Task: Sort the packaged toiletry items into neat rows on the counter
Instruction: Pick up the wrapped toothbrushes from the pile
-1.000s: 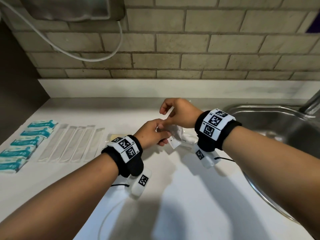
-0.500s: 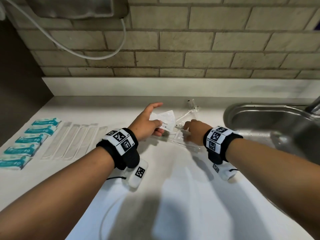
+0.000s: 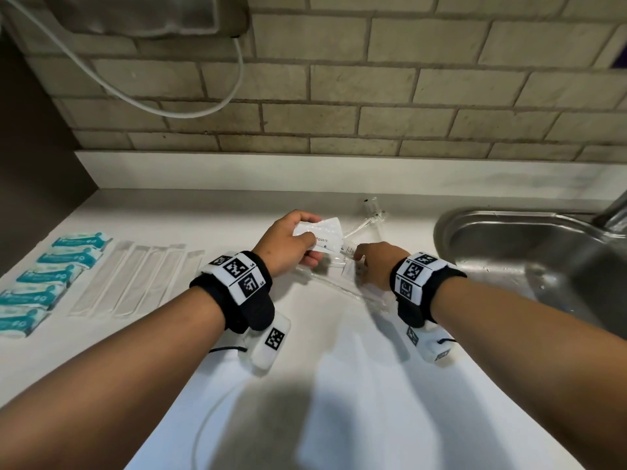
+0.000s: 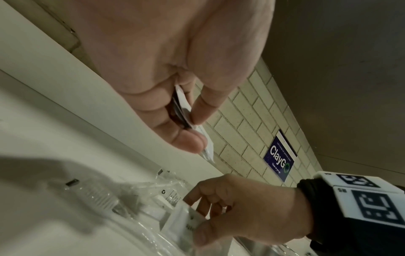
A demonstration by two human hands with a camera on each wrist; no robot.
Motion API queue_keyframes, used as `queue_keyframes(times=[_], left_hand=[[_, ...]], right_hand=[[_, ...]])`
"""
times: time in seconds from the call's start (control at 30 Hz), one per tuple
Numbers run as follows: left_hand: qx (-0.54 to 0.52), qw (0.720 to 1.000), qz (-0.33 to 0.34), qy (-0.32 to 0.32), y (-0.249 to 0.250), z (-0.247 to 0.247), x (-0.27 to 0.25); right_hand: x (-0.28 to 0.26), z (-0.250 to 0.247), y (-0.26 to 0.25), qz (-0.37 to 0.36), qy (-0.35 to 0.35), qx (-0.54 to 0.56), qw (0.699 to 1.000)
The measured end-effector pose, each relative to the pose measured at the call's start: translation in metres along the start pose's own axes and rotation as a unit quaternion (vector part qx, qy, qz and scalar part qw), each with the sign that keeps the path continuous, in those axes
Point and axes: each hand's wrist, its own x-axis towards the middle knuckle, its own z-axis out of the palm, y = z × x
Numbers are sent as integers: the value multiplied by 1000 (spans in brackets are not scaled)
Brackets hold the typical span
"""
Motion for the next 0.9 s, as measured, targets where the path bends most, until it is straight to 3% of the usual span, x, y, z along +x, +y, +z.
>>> queue_keyframes(times=[0.2,0.33,0.43,0.63,0.9], left_hand=[[-12,999,-3,30,-3,-4,3],[4,998,26,66,-7,-5,7],[6,997,30,77,-9,-6,8],[-10,999,33,38,-1,-14,-4],[-84,996,-7,22,10,-44,-17]], right_hand=[[-3,-36,1,-3,74,119,990],[-12,-54,-11,-49,151,284,946],[-18,-51,-28,-94,180,345,916],[-17,-48,-55,-112,203,444,865],[-12,-44,-86,-86,256,388,881]])
